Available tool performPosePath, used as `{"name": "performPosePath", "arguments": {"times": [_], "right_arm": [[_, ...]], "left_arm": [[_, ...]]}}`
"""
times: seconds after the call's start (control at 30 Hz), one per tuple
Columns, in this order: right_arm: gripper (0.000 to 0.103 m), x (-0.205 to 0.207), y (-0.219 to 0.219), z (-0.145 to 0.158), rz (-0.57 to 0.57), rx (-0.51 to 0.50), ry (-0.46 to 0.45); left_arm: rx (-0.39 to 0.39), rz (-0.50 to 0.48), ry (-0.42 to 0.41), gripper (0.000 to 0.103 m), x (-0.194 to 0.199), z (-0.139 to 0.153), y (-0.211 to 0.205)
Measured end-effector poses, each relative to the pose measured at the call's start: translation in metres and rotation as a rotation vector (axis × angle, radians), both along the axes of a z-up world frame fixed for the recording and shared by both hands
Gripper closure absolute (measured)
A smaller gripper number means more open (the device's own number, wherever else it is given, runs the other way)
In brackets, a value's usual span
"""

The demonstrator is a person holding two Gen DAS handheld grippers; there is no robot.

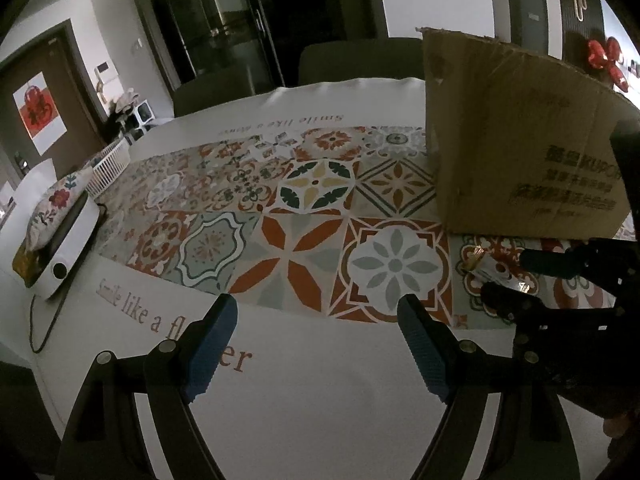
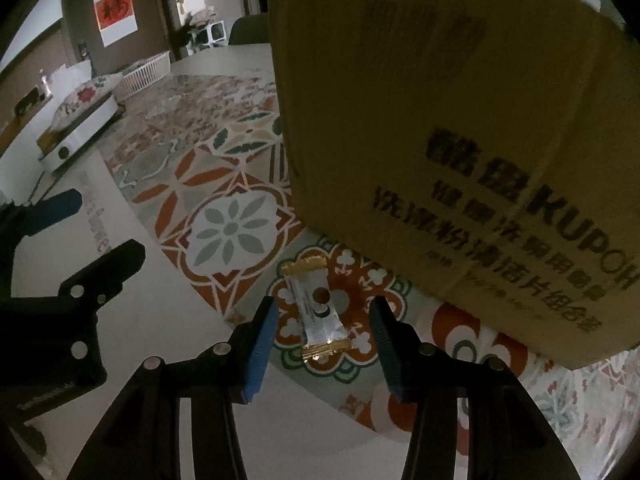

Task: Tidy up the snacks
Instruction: 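Grasp the white-and-gold stick packet with the right tool, then lift the stick packet with the right tool and drop it into the box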

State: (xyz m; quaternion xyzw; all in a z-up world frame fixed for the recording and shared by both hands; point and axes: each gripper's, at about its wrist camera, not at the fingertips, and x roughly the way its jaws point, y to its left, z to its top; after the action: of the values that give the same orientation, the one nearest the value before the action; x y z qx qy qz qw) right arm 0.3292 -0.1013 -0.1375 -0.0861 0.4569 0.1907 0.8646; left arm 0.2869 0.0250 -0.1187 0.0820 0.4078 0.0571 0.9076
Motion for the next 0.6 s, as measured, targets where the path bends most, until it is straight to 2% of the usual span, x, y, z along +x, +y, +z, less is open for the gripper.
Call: {"name": "performPosePath", "arguments": {"times": [0.13, 0.33, 0.6], "right_arm": [[0.058, 0.001, 0.003, -0.001, 0.007, -0.018, -0.017], [0.082, 0.0, 0.006, 0.0, 0.021, -0.038, -0.039], [0.083, -0.011, 0.002, 0.006, 0.0, -0.015, -0.063]], "left_arm": [[-0.005, 0.003, 0.008, 0.021, 0.003, -0.002, 0.0], [-0.014, 0.007, 0.013, 0.021, 0.004, -0.003, -0.001], [-0.017, -0.008, -0.001, 0.021, -0.001, 0.003, -0.004]]}}
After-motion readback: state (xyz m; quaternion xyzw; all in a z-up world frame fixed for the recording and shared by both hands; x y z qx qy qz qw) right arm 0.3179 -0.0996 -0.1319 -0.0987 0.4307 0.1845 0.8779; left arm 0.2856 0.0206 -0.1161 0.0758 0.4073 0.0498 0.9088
